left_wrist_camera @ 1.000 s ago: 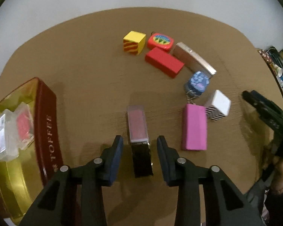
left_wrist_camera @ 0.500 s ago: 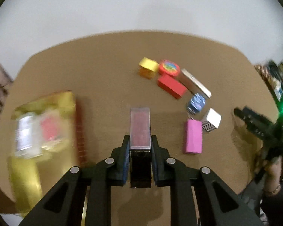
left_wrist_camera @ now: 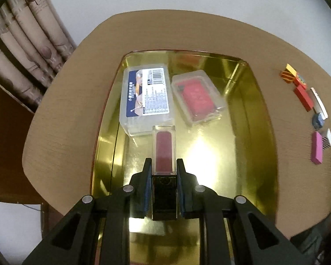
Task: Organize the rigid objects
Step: 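Carry the gold tube into the tin and open the left gripper, then grasp the pink block with the right gripper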
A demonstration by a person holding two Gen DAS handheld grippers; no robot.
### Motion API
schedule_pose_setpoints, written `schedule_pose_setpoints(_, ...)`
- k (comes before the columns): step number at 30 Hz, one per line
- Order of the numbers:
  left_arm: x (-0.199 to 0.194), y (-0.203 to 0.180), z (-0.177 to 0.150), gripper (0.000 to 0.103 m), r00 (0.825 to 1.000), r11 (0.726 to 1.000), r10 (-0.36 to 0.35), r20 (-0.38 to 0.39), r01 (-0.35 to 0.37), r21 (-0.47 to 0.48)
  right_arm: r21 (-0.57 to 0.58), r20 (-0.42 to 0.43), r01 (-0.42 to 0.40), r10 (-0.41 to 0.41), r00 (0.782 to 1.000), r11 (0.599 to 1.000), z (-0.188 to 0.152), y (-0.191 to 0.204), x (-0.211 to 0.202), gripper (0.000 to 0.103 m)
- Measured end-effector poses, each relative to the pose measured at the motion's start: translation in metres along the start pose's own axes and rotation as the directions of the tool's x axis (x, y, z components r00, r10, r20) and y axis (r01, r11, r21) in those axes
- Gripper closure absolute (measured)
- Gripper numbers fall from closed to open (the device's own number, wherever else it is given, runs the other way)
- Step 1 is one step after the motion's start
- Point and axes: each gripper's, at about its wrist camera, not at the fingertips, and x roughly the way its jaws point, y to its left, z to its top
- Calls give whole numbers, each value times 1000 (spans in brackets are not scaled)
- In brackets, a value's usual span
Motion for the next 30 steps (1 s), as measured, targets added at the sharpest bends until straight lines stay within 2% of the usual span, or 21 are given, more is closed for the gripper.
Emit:
schedule_pose_setpoints(5,9,4,-1,86,1000,1000,13,6,-13,-24,9,5,25,-25,1000,1000,0,3,-6,36)
schedule_pose_setpoints(9,9,12,-3,83,999,998,41,27,-39,-42,37,-15,-109,110,994,993,-7,25,-37,36)
schedule_pose_setpoints(13,-3,17,-7,76,996,996,65,67,-61,-60,55,-110,-268,273,956,962,-14,68,-46,36)
schedule_pose_setpoints(17,-32,22,-14,71,989,993,63,133,-49,-109,74,-207,-315,323,923,946,-12,110,-32,36)
schedule_pose_setpoints(19,-60,20,-26,53,979,991,35,202,-8,-136,69,-241,-307,314,918,949,-11,130,-24,36)
schedule_pose_setpoints(20,-73,19,-34,35,973,989,23,231,12,-148,66,-245,-302,309,919,951,-12,136,-23,36)
schedule_pose_setpoints(21,-85,17,-43,32,965,986,13,261,31,-164,62,-246,-287,293,924,956,-12,142,-21,36)
schedule_pose_setpoints(23,-105,12,-58,32,947,982,-33,318,90,-164,61,-255,-227,235,938,972,-11,152,-11,36)
schedule_pose_setpoints(24,-116,8,-70,31,938,983,-62,342,117,-144,77,-265,-209,222,938,975,-11,154,-4,36)
schedule_pose_setpoints(27,-132,-3,-94,30,926,985,-78,370,128,-113,107,-295,-157,182,938,982,-10,158,12,36)
schedule_pose_setpoints(30,-138,-6,-113,30,923,987,-74,379,122,-104,118,-306,-118,149,940,986,-9,160,18,36)
